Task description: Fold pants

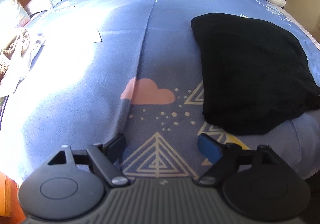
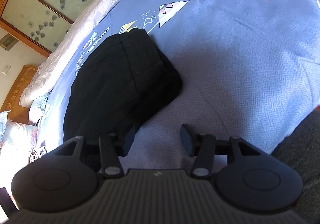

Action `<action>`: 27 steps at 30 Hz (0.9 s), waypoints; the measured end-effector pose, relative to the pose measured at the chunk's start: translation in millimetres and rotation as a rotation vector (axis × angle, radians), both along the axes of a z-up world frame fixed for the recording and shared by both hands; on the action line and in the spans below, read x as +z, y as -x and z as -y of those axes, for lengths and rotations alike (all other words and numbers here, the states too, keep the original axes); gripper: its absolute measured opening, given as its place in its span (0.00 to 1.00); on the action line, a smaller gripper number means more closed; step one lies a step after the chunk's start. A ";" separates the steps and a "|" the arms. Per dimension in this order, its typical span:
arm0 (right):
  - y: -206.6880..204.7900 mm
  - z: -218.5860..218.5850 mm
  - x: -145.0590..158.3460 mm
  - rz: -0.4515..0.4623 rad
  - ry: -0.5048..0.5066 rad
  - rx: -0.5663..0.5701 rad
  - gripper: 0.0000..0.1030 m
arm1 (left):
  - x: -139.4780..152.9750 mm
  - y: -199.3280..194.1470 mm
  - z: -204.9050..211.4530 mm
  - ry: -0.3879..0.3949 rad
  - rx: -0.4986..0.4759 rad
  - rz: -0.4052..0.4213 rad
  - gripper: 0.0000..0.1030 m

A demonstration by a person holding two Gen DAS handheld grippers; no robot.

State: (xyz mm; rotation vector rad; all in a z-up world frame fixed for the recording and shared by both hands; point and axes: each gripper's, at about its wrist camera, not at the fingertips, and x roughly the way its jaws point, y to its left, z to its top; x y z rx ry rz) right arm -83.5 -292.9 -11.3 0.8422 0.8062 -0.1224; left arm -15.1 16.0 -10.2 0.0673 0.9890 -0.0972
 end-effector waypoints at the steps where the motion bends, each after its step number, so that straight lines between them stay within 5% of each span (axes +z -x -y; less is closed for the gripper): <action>1: 0.0 0.7 -0.4 0.002 -0.006 -0.002 0.53 | -0.7 -0.5 0.3 -0.003 0.000 0.000 0.83; 10: 3.8 3.7 0.1 0.012 -0.037 -0.013 0.56 | -4.8 -2.9 2.7 -0.014 -0.012 -0.011 1.00; 27: 0.0 5.4 1.5 0.034 -0.090 0.002 0.79 | -2.4 -10.6 -3.9 0.008 -0.020 -0.031 1.00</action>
